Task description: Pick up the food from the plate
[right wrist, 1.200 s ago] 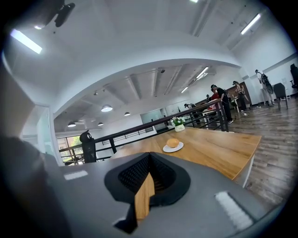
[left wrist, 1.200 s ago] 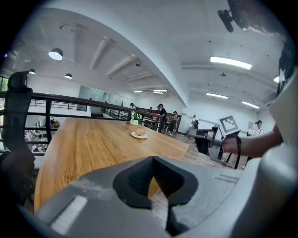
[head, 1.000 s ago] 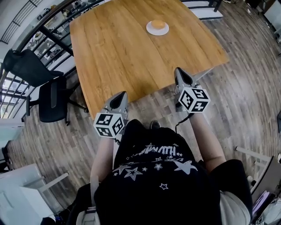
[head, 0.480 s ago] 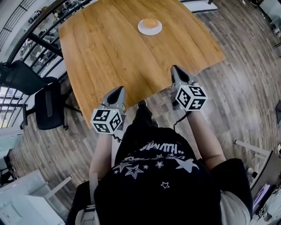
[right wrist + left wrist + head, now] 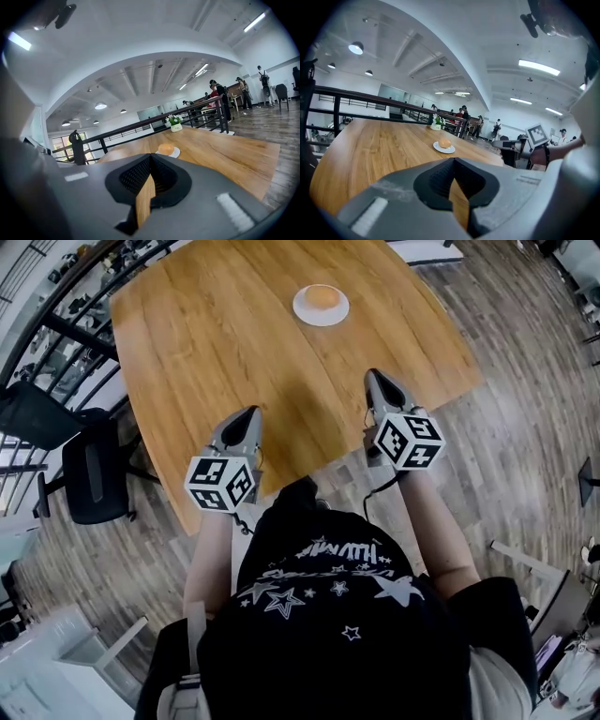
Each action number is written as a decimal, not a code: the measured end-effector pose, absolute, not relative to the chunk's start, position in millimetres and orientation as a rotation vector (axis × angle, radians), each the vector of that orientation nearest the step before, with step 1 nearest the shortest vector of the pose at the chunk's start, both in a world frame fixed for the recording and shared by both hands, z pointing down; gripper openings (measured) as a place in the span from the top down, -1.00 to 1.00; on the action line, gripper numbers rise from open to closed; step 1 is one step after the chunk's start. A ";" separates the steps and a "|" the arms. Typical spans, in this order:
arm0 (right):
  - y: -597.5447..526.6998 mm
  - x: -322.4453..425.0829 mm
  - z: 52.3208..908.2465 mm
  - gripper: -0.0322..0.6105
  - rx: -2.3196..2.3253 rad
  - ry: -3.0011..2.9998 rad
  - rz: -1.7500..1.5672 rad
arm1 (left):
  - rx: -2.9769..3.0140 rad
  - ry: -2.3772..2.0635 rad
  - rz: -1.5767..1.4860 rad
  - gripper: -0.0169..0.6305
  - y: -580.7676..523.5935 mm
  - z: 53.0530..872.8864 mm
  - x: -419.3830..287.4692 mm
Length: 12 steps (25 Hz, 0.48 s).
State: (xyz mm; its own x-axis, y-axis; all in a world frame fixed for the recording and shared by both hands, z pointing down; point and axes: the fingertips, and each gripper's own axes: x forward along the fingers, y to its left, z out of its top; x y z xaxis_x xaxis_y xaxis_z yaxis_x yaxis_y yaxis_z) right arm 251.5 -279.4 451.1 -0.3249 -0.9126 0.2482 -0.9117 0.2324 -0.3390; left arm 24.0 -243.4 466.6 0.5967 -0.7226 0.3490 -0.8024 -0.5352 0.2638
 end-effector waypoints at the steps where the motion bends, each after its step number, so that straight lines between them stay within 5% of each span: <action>1: -286.8 250.8 451.8 0.89 -1.824 2.465 -0.678 | 2.429 -1.228 0.274 0.94 -250.2 466.2 22.6; 12: -377.5 241.8 470.7 0.89 -1.833 2.525 -0.726 | 2.390 -1.260 0.250 0.94 -322.1 470.1 5.8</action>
State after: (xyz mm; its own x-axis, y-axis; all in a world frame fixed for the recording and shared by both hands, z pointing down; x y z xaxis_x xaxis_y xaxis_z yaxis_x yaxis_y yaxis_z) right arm 241.8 -377.5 470.7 -0.3437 -0.8872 0.3079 -0.9152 0.2429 -0.3216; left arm 5.8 -322.1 470.1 0.5721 -0.7427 0.3479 -0.8193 -0.4982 0.2837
